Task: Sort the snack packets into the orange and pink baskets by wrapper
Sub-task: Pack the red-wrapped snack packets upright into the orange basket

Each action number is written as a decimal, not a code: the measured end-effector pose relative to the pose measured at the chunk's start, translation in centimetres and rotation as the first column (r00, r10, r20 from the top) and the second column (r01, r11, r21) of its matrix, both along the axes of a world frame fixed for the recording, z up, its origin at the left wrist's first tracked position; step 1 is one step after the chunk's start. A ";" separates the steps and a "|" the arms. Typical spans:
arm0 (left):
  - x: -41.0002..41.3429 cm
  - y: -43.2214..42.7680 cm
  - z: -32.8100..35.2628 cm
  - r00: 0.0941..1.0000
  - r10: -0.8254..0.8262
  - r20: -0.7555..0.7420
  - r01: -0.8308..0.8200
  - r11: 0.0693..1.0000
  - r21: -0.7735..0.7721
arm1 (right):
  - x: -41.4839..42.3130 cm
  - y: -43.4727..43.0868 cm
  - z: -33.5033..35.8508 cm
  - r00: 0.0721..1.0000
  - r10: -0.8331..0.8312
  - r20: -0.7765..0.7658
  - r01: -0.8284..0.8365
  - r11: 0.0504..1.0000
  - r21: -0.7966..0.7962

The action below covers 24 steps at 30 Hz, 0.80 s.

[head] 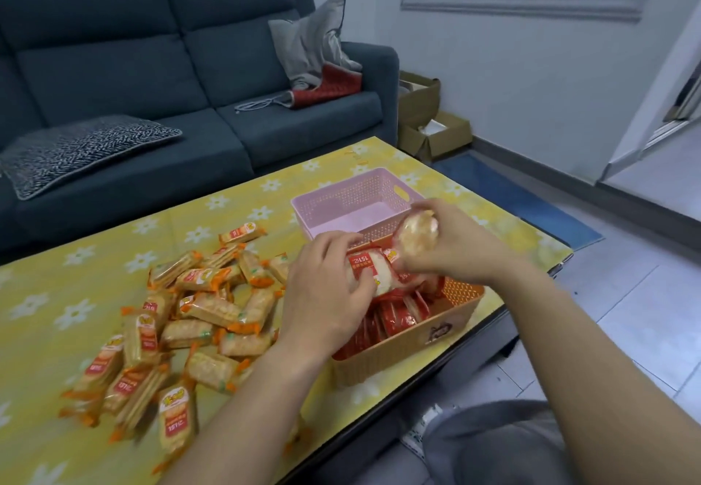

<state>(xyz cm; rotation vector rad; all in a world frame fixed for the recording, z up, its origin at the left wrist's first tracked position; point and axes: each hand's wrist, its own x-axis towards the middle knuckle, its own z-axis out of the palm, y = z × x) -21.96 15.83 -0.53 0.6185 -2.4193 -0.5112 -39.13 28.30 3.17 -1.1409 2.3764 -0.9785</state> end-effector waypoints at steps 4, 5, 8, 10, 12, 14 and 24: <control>-2.0 2.2 1.4 0.998 -0.066 -0.014 0.068 0.975 0.213 | -0.2 1.6 0.7 0.899 -0.149 0.412 0.240 0.954 -0.178; -2.5 2.6 1.5 0.997 -0.075 0.011 0.071 0.973 0.219 | -0.4 1.6 0.4 0.876 -0.186 0.445 0.291 0.940 -0.180; -3.6 2.5 1.1 0.981 -0.041 0.192 0.057 0.995 -0.080 | -1.1 2.1 -0.4 0.829 -0.250 0.499 0.363 0.921 -0.142; -4.2 1.9 0.5 0.957 -0.029 0.290 0.078 0.984 -0.158 | -1.6 2.7 -0.7 0.819 -0.282 0.499 0.381 0.919 -0.105; -4.8 1.2 -0.2 0.916 -0.028 0.400 0.082 0.990 -0.117 | -1.9 2.9 -0.9 0.813 -0.317 0.488 0.414 0.905 -0.102; -5.3 0.9 -0.7 0.867 -0.025 0.498 0.066 0.996 -0.065 | -2.0 3.1 -1.1 0.808 -0.335 0.485 0.441 0.890 -0.119; -6.3 1.8 -1.4 0.850 0.151 0.505 -0.043 0.975 -0.219 | -1.6 2.8 -2.1 0.929 -0.365 0.066 0.368 0.929 -0.031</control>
